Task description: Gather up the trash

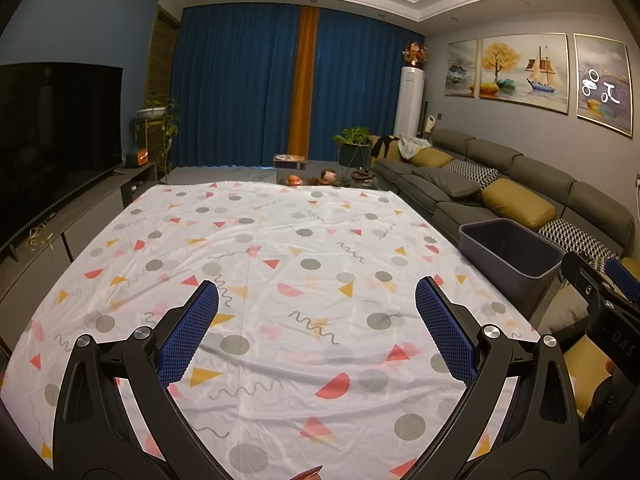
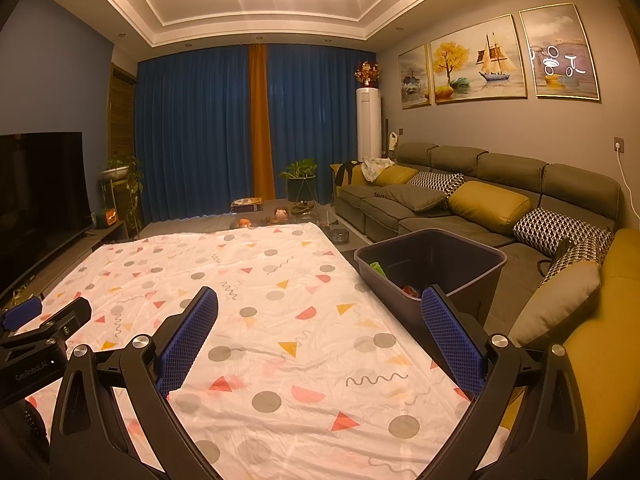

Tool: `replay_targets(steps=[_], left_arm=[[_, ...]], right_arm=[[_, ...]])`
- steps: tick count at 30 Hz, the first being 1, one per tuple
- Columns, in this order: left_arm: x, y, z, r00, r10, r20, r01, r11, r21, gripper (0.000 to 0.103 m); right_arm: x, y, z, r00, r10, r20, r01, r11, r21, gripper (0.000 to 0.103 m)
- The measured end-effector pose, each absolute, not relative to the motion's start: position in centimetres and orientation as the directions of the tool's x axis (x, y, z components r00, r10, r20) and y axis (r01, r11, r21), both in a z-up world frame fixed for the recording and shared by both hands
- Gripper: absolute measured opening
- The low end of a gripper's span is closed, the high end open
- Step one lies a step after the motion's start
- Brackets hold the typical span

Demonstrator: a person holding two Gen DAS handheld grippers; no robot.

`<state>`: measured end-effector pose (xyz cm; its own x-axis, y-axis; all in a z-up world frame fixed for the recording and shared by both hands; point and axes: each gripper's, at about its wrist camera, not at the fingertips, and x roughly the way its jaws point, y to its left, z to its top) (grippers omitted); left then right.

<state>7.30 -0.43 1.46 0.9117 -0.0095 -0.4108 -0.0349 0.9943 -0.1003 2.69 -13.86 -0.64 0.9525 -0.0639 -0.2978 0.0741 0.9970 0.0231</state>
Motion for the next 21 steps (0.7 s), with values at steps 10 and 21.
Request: replay_targets(steps=[10, 21], left_arm=[[7.29, -0.46, 1.48, 0.911, -0.009, -0.412, -0.035, 0.994, -0.099, 0.097], [7.31, -0.43, 1.51, 0.911, -0.01, -0.412, -0.034, 0.994, -0.1, 0.097]], right_arm=[[2.62, -13.93, -0.68, 0.952, -0.064, -0.299, 0.074, 0.997, 0.025, 0.098], [2.54, -14.2, -0.71, 0.952, -0.064, -0.299, 0.075, 0.997, 0.027, 0.098]])
